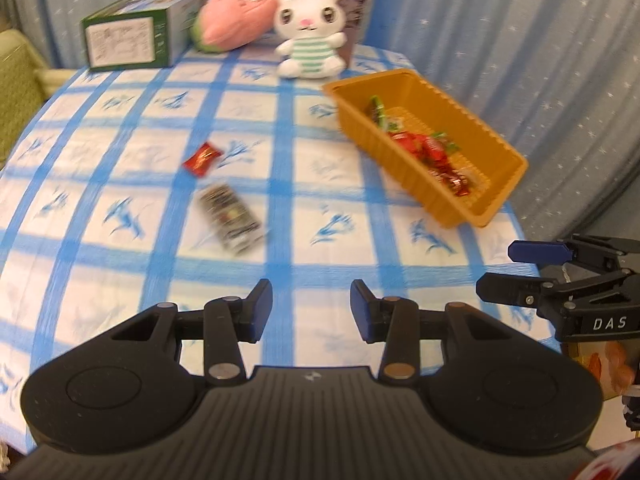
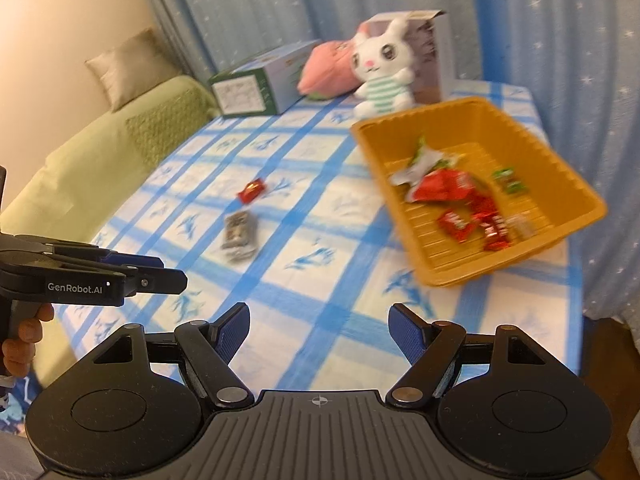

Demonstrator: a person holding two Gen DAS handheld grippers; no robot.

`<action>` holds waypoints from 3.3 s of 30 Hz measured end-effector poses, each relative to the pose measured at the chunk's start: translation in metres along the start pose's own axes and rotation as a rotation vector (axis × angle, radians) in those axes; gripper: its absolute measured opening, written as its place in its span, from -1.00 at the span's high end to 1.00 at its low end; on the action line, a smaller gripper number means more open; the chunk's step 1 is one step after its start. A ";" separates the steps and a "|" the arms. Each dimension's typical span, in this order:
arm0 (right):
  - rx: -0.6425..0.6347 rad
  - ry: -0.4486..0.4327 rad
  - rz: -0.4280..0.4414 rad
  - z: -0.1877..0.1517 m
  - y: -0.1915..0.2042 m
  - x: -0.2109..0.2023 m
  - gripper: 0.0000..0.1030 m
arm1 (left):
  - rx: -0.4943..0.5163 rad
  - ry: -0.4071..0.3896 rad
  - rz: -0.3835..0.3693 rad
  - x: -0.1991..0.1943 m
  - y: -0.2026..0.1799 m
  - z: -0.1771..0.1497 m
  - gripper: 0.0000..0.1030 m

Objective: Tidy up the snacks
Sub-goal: 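Move both grippers back toward the red candy and clear packet on the cloth, then grasp the clear printed packet with the right gripper while the left grasps the red candy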

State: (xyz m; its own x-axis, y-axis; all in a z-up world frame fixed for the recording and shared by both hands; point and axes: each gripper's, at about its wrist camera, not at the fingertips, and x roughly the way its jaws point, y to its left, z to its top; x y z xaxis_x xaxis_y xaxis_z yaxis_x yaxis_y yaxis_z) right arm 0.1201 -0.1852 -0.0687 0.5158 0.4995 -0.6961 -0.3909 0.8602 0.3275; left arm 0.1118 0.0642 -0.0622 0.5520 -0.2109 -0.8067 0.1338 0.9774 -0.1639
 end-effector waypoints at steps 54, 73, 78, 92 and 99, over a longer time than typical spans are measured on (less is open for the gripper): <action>-0.234 0.093 -0.051 0.062 0.105 0.243 0.14 | -0.049 -0.004 0.151 0.044 0.168 0.019 0.23; -0.023 -0.005 -0.152 0.083 0.055 0.197 0.27 | 0.186 -0.011 0.002 0.113 0.133 0.078 0.23; 0.029 -0.028 -0.186 0.086 0.041 0.182 0.27 | 0.238 -0.012 -0.020 0.139 0.125 0.097 0.24; 0.105 -0.051 -0.223 0.085 0.023 0.161 0.27 | 0.309 0.038 -0.030 0.187 0.115 0.127 0.38; 0.112 -0.050 -0.224 0.085 0.020 0.159 0.27 | 0.288 0.046 -0.041 0.189 0.115 0.129 0.64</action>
State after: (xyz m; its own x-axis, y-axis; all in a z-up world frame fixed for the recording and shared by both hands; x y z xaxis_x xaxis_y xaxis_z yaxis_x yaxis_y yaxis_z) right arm 0.2592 -0.0794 -0.1188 0.6184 0.2968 -0.7277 -0.1772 0.9548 0.2388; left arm 0.3375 0.1346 -0.1607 0.5047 -0.2426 -0.8285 0.3866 0.9216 -0.0343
